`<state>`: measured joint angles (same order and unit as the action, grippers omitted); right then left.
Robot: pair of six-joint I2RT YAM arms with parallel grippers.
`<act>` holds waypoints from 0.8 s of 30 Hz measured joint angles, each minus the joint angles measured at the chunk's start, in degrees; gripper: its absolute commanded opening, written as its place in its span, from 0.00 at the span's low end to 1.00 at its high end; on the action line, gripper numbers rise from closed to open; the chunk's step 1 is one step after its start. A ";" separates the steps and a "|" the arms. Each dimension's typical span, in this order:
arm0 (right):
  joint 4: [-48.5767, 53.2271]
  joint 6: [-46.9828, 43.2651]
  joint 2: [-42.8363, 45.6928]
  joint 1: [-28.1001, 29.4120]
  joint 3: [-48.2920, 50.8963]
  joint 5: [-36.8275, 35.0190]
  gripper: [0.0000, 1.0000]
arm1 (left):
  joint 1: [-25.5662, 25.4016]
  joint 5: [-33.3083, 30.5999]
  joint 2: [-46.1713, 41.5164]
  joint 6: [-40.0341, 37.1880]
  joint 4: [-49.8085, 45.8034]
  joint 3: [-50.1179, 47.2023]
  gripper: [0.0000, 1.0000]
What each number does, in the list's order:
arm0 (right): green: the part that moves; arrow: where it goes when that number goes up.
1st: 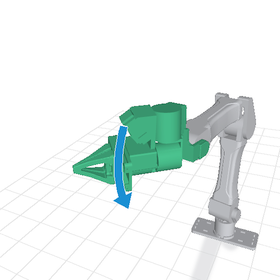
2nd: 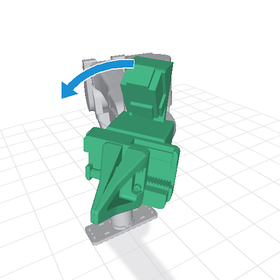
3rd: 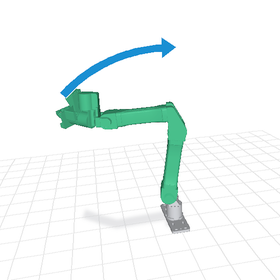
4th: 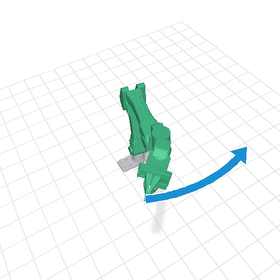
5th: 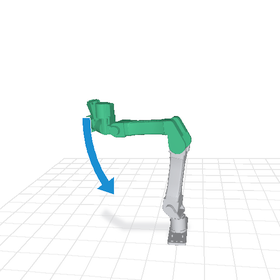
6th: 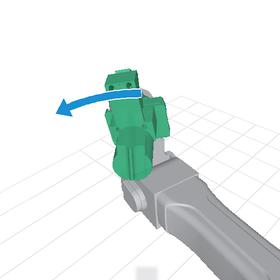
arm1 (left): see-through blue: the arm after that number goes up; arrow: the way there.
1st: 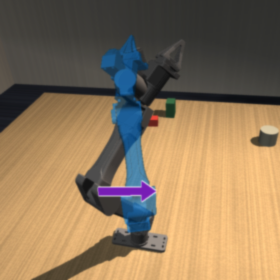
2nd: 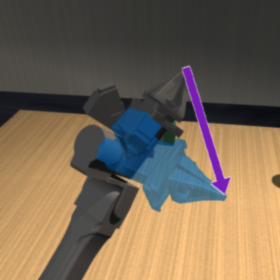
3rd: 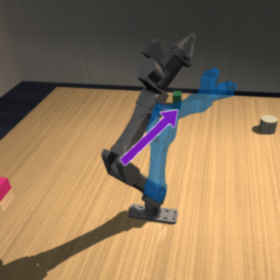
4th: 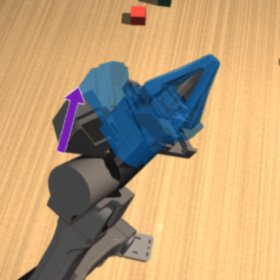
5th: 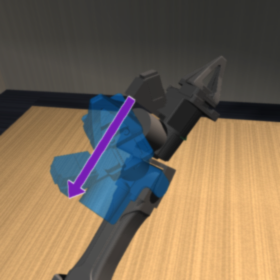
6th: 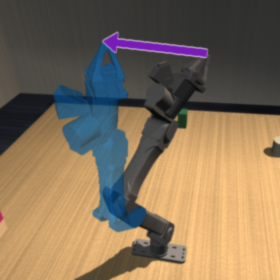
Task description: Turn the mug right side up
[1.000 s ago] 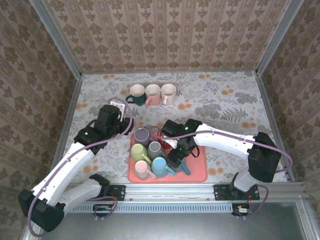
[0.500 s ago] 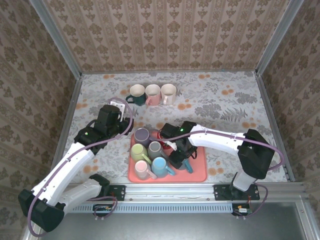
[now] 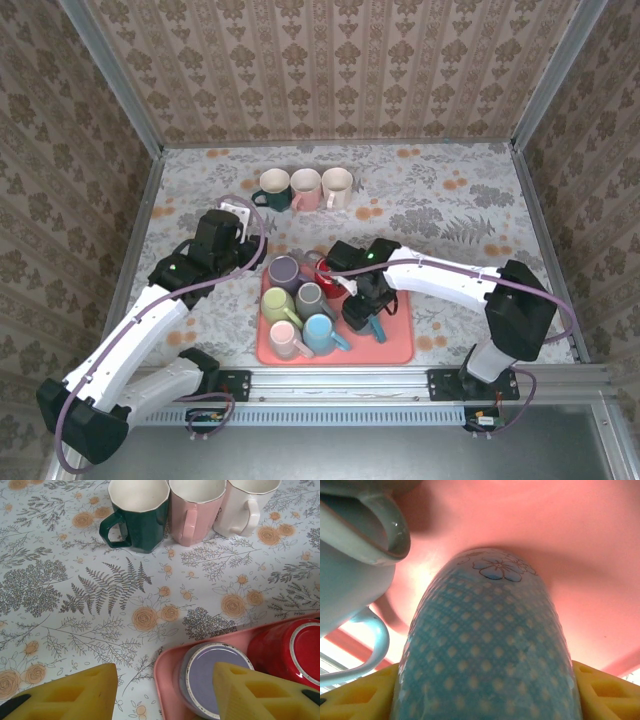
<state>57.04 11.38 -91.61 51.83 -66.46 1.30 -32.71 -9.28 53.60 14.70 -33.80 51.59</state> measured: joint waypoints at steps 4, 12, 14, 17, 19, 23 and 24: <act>-0.02 0.98 3.15 -3.08 0.00 0.00 0.30 | 0.00 -0.13 0.00 0.00 0.02 0.00 0.54; -0.24 4.09 8.41 -10.75 0.00 1.53 0.24 | 0.00 -0.17 0.00 0.00 0.02 0.00 0.54; -0.28 4.98 9.18 -12.35 0.00 1.77 0.22 | 0.00 -0.15 0.00 0.00 0.02 0.00 0.54; -1.03 6.45 11.02 -14.25 0.22 2.34 0.19 | 0.00 -0.15 0.00 0.00 0.04 -0.02 0.54; -1.77 7.41 12.94 -15.63 0.33 3.17 0.19 | 0.00 -0.15 0.00 0.00 0.11 -0.15 0.54; -4.81 10.21 17.00 -19.19 0.85 5.97 0.19 | 0.00 0.31 0.00 -0.02 0.50 -0.22 0.55; -5.79 11.08 17.90 -20.17 1.14 6.82 0.19 | 0.00 0.57 0.00 -0.09 0.70 -0.22 0.55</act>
<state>51.24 22.46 -73.71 31.66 -65.32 8.12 -32.71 -8.71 53.60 14.61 -33.10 51.37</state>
